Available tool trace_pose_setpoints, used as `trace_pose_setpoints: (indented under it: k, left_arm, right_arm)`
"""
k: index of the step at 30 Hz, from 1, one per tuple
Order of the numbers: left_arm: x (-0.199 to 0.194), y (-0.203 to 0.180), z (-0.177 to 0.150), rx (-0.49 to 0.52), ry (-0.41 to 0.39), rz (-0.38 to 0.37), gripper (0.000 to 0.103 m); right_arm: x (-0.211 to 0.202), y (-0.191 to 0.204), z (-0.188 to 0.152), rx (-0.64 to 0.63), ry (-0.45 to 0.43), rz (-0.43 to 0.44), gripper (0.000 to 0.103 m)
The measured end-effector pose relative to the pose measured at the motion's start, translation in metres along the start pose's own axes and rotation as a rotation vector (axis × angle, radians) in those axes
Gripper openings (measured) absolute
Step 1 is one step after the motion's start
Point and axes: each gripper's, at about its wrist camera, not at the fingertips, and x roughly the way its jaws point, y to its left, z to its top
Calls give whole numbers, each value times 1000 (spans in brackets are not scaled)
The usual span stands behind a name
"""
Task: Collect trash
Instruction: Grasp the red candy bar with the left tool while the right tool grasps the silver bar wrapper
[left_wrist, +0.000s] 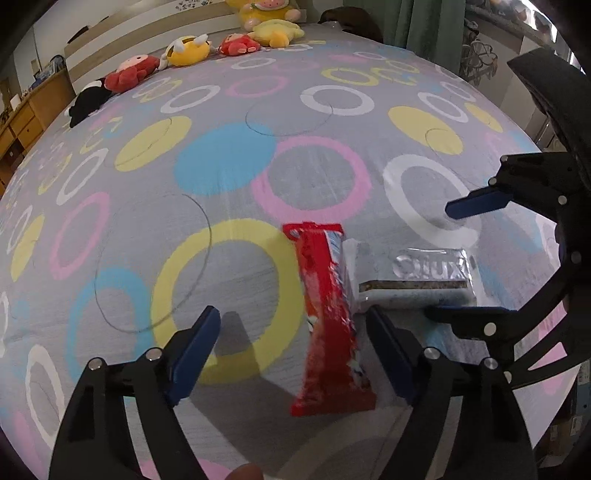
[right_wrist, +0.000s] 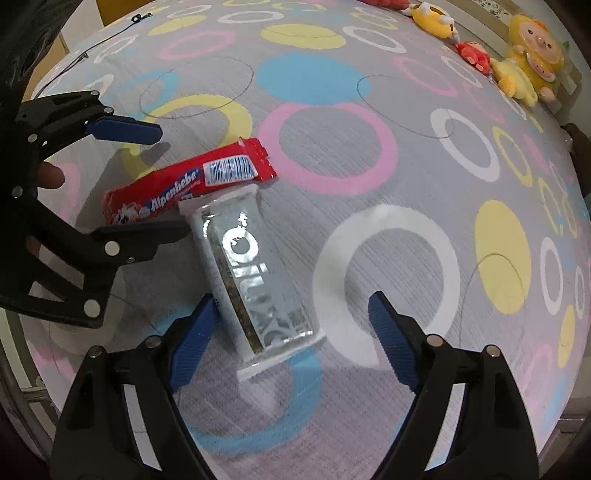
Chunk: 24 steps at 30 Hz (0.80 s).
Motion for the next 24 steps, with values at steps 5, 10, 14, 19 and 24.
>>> trace_pose_setpoints:
  k: [5, 10, 14, 19, 24]
  left_arm:
    - [5, 11, -1, -11, 14, -6, 75]
    - [5, 14, -1, -10, 1, -10, 61]
    - [4, 13, -1, 4, -11, -12, 50]
    - [2, 13, -3, 1, -19, -22, 30]
    - [0, 10, -5, 6, -26, -16, 18]
  right_arm:
    - [5, 4, 5, -19, -1, 10, 71]
    - [8, 2, 8, -22, -2, 25, 67]
    - [5, 6, 4, -34, -7, 33, 61]
    - [3, 9, 2, -33, -15, 48, 50]
    - [-1, 15, -2, -28, -23, 56, 41]
